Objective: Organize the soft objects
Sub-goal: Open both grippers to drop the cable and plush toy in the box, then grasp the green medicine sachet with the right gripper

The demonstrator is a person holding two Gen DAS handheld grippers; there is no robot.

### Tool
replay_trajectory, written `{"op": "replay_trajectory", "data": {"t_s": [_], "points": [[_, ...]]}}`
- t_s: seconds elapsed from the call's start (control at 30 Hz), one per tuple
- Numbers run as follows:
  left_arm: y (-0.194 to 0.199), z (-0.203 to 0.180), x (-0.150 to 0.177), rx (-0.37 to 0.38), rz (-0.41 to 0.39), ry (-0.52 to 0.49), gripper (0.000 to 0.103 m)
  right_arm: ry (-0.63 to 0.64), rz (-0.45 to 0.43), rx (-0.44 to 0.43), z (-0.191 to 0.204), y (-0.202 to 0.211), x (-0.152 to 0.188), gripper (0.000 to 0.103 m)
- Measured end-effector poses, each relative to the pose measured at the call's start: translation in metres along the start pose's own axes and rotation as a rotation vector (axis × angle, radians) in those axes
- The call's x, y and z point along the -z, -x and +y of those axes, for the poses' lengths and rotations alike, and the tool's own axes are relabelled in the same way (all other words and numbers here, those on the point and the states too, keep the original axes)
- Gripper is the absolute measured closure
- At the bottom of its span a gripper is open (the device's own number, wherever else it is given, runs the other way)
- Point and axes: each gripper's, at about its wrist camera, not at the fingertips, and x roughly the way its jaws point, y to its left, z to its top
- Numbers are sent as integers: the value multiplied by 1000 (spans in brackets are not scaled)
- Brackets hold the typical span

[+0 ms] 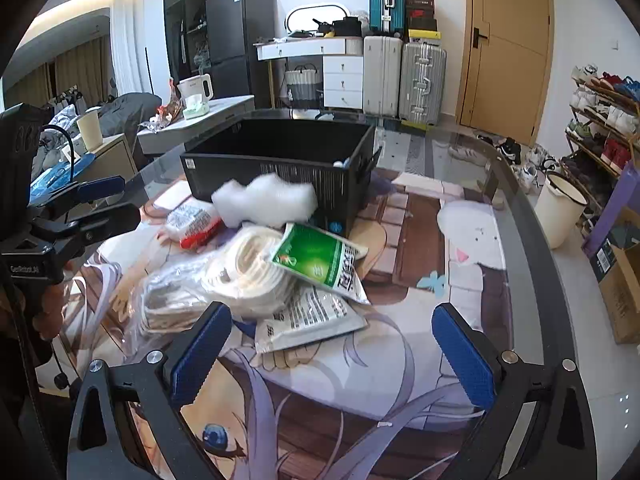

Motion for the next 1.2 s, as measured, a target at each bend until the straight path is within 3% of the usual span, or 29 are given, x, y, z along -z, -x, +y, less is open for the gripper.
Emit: {"op": "replay_trajectory", "data": {"t_s": [0.37, 0.83, 1.2], "points": [[-5, -13, 10, 16, 16, -46, 0, 3, 20, -22, 1, -7, 2, 1], [-13, -1, 11, 25, 33, 18, 0, -82, -29, -27, -6, -6, -21, 1], [-17, 15, 8, -41, 34, 64, 0, -115, 29, 10, -14, -27, -38, 1]]}}
